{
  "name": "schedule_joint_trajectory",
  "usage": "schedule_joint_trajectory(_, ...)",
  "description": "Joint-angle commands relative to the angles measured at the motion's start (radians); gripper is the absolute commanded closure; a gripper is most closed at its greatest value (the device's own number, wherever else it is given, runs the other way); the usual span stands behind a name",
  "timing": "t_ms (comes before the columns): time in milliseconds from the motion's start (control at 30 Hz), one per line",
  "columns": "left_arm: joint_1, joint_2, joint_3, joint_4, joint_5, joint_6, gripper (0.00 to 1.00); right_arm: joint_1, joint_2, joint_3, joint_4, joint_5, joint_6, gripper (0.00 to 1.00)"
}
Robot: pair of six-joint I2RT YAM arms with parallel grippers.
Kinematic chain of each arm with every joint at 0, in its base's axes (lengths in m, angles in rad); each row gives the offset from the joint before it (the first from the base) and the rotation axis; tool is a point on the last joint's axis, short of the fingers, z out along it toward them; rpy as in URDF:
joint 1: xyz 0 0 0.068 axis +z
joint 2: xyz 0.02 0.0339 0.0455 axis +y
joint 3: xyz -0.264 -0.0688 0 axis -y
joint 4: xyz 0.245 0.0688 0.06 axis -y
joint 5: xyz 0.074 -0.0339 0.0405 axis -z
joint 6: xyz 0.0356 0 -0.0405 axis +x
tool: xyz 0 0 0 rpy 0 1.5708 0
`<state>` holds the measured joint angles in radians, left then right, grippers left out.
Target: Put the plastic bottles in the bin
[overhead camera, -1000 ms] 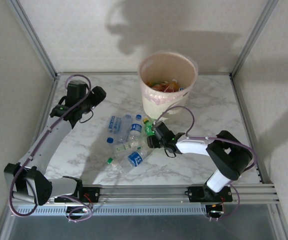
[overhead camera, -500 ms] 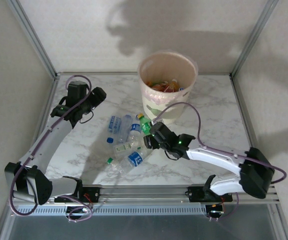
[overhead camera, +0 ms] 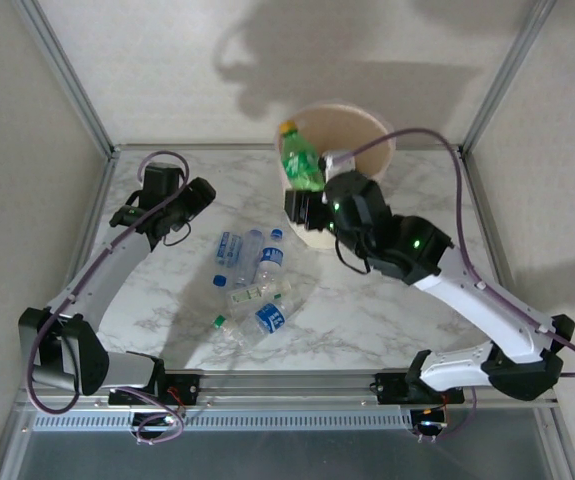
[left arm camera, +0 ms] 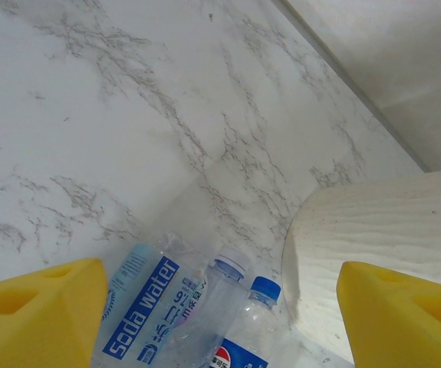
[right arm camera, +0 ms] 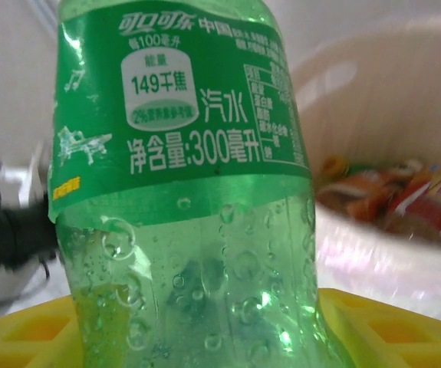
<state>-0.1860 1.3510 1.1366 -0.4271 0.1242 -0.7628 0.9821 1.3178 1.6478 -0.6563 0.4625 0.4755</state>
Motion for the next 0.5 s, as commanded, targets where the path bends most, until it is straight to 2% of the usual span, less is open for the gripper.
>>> schedule_joint_trajectory(0, 0.01, -0.003, 0.0, -0.002, 0.006, 0.001, 0.22, -0.093, 0.088, 0.154, -0.093, 0.033, -0.02, 0.51)
schedule_joint_trajectory(100, 0.011, -0.01, -0.005, -0.009, -0.003, 0.003, 0.22, -0.176, 0.159, 0.27, -0.105, -0.013, -0.021, 0.51)
schedule_joint_trajectory(300, 0.01, -0.023, -0.029, -0.013, 0.002, 0.005, 0.22, -0.336, 0.268, 0.39, -0.121, -0.125, 0.008, 0.51)
schedule_joint_trajectory(467, 0.01, -0.047, -0.06, -0.014, -0.003, -0.001, 0.22, -0.408, 0.351, 0.443, -0.146, -0.206, 0.032, 0.51)
